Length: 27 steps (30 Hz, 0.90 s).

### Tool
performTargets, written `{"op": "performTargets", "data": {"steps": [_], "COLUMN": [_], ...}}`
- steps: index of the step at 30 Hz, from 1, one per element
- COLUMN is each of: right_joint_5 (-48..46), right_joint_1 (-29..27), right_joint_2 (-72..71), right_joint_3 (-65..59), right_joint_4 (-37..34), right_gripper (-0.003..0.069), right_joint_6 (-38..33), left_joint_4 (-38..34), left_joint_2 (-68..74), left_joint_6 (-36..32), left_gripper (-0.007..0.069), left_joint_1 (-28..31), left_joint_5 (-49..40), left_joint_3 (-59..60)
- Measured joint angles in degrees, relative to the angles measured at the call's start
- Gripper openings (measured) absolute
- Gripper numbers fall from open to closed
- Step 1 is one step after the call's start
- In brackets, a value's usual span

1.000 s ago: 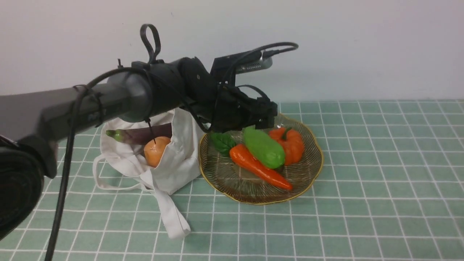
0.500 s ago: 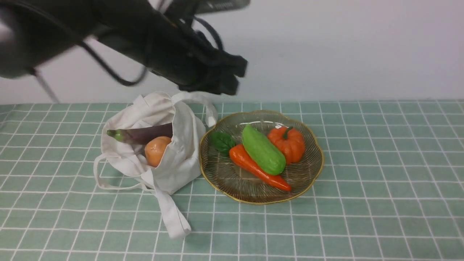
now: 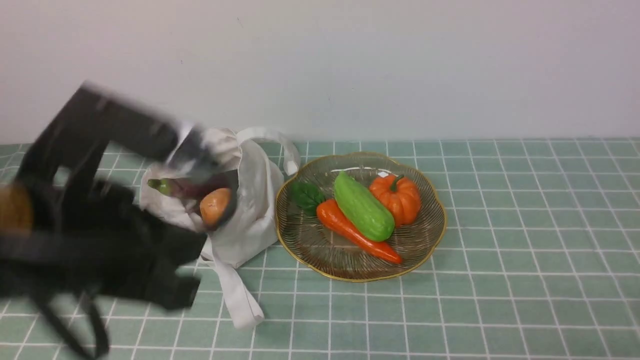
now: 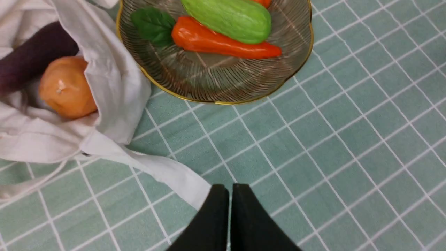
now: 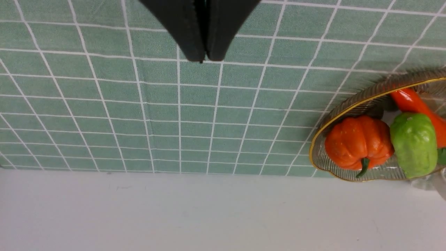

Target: Take vegetables from cloth bag on blue coffee tablecloth place on plate.

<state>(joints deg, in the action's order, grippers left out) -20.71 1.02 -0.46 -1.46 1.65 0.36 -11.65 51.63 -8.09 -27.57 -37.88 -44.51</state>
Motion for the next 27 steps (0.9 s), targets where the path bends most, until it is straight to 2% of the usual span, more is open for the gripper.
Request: {"op": "performTargets", "data": {"steps": [5, 8, 27], "right_joint_5": [0.0, 0.0, 0.0], "right_joint_1": [0.0, 0.0, 0.0], "right_joint_2": [0.0, 0.0, 0.0], "right_joint_3": [0.0, 0.0, 0.0], "right_joint_4": [0.0, 0.0, 0.0], "right_gripper": [-0.0015, -0.0015, -0.0015], "right_joint_6": [0.0, 0.0, 0.0], "left_joint_4": [-0.83, -1.02, -0.61], "left_joint_2": [-11.2, -15.75, -21.47], "left_joint_6": [0.44, 0.43, 0.45], "left_gripper": [-0.0008, -0.0008, -0.0008], "left_joint_1": [-0.01, -0.01, -0.01], "left_joint_5": [19.17, 24.43, 24.63], "left_joint_3": [16.78, 22.36, 33.36]}}
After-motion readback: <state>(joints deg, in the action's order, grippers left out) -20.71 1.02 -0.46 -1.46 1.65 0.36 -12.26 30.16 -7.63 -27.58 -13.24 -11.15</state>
